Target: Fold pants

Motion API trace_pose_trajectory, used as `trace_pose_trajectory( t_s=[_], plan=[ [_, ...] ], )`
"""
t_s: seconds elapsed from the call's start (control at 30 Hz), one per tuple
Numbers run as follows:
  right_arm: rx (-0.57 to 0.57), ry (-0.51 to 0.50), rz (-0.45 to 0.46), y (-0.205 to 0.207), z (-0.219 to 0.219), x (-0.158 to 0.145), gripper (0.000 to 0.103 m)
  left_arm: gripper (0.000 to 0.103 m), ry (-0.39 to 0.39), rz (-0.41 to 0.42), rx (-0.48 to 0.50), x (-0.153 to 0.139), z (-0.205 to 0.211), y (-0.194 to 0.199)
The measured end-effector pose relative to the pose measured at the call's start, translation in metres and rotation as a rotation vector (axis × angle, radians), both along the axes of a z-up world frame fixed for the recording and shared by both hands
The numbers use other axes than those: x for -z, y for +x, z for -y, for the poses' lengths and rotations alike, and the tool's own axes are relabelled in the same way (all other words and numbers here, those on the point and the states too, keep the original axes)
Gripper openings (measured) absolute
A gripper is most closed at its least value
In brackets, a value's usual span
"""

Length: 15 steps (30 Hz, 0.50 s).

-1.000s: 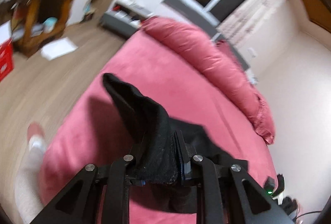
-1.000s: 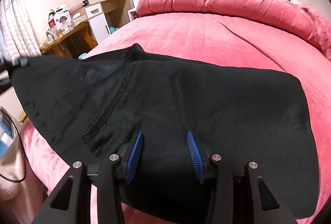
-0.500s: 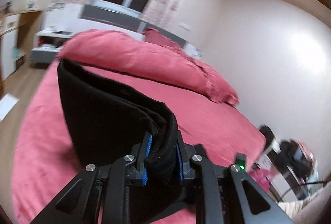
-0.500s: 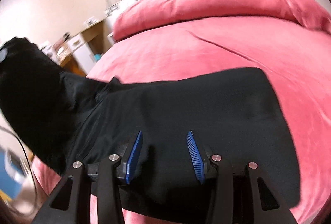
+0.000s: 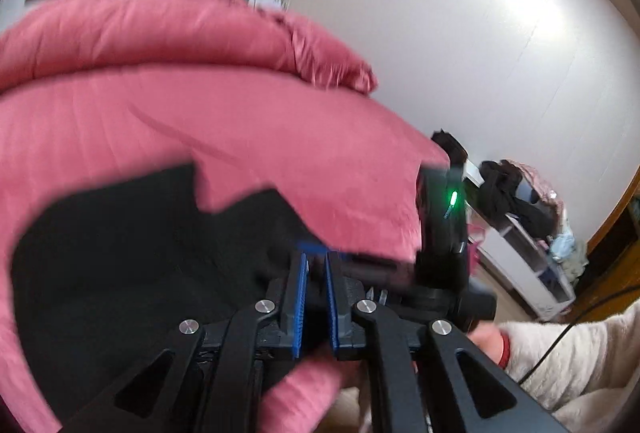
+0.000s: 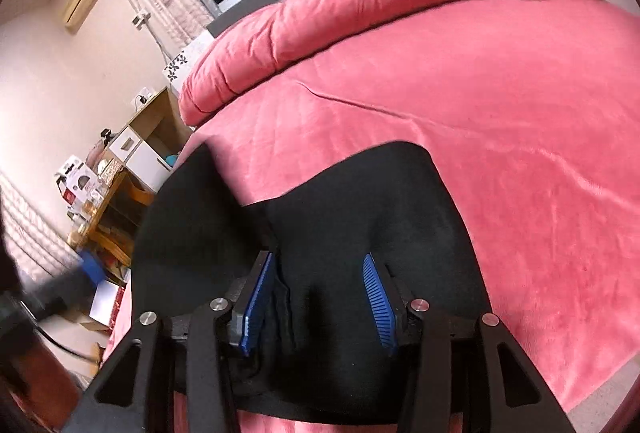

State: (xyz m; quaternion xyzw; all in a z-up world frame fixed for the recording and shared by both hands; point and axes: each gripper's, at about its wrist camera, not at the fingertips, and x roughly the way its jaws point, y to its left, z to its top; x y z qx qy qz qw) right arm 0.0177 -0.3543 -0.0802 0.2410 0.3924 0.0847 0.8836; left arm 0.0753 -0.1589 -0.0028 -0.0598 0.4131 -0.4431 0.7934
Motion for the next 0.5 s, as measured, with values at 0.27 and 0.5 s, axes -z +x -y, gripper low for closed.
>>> trace_pose_trajectory(
  t_s=[0.27, 0.5],
  plan=[
    [-0.108, 0.126, -0.006, 0.008, -0.014, 0.008, 0.062, 0.03, -0.027, -0.008, -0.21, 0.009, -0.069, 0.0],
    [-0.212, 0.093, -0.069, 0.026, -0.039, 0.023, 0.064, 0.032, 0.061, 0.004, -0.558, 0.026, -0.145, 0.005]
  ],
)
